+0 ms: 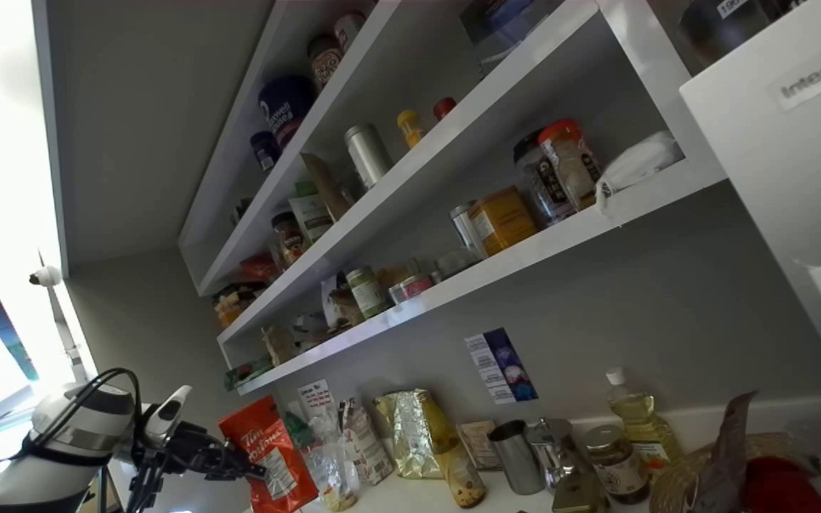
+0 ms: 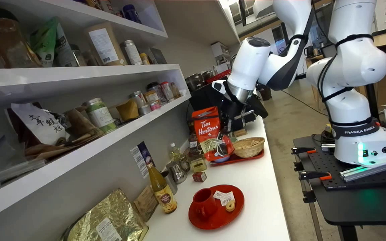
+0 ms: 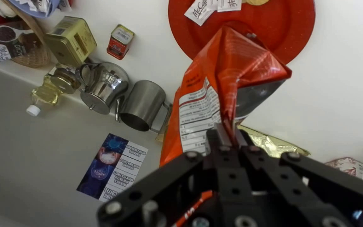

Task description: Move the object from the counter to the shelf

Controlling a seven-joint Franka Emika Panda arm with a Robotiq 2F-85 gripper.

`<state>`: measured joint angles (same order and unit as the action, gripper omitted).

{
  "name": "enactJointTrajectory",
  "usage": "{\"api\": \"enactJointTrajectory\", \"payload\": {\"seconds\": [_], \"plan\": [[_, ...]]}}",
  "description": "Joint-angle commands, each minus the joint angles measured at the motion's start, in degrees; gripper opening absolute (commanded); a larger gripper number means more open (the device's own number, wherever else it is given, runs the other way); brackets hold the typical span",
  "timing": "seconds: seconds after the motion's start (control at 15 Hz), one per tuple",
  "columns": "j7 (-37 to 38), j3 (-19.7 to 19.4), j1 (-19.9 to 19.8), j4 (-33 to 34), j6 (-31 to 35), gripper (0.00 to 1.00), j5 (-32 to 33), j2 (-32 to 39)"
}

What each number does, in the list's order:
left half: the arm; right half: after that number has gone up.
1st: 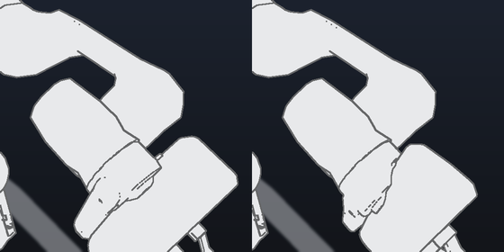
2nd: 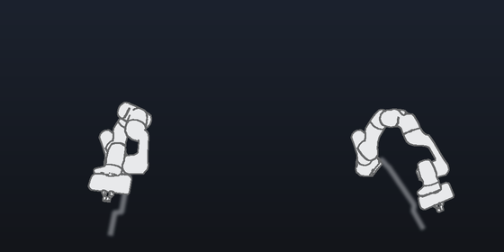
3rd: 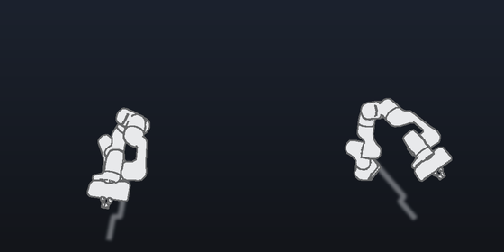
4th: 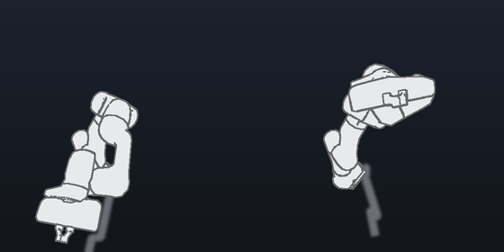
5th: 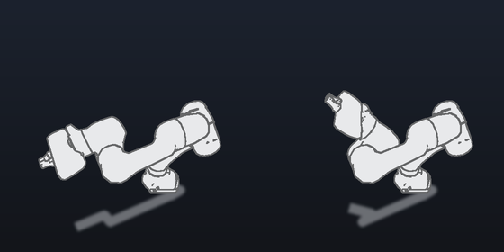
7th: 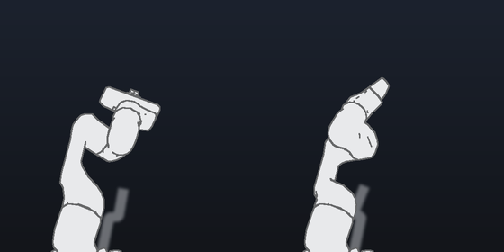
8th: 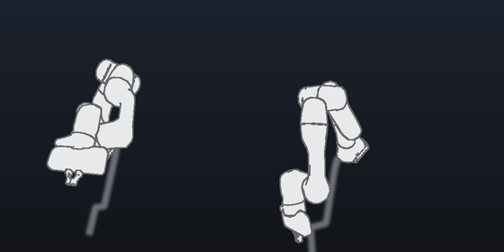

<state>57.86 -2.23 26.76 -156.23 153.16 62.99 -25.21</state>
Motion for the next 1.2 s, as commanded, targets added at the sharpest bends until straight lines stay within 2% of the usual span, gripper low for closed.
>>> {"api": "enactJointTrajectory", "payload": {"seconds": [0.0, 0.07, 0.2, 0.33, 0.6, 0.67, 0.73, 0.8, 0.87, 1.13], "plan": [[-12.58, -6.05, -2.94, -1.71, 6.53, 0.01, -3.10, -2.91], [-16.40, -7.53, -3.83, -0.96, 7.93, 0.01, -4.18, -2.19], [-22.94, -12.08, -2.92, -0.27, 9.31, 0.01, -6.29, -1.68], [-29.83, -16.69, -1.90, 0.58, 9.03, 0.01, -9.18, -1.37], [-40.42, -23.28, -0.72, 3.59, 6.48, 0.01, -14.23, -2.36], [-47.07, -15.91, -9.28, 3.96, 9.11, 0.01, -22.32, -0.93], [-46.06, -24.48, -1.04, 6.50, 5.38, 0.01, -19.29, -2.16], [-53.93, -15.90, -10.11, 7.02, 7.46, 0.01, -28.90, -0.91], [-56.83, -16.12, -10.45, 8.90, 7.06, 0.01, -32.27, -0.30], [-69.34, -12.71, -14.82, 16.14, 3.92, 0.01, -46.62, 1.74]]}}
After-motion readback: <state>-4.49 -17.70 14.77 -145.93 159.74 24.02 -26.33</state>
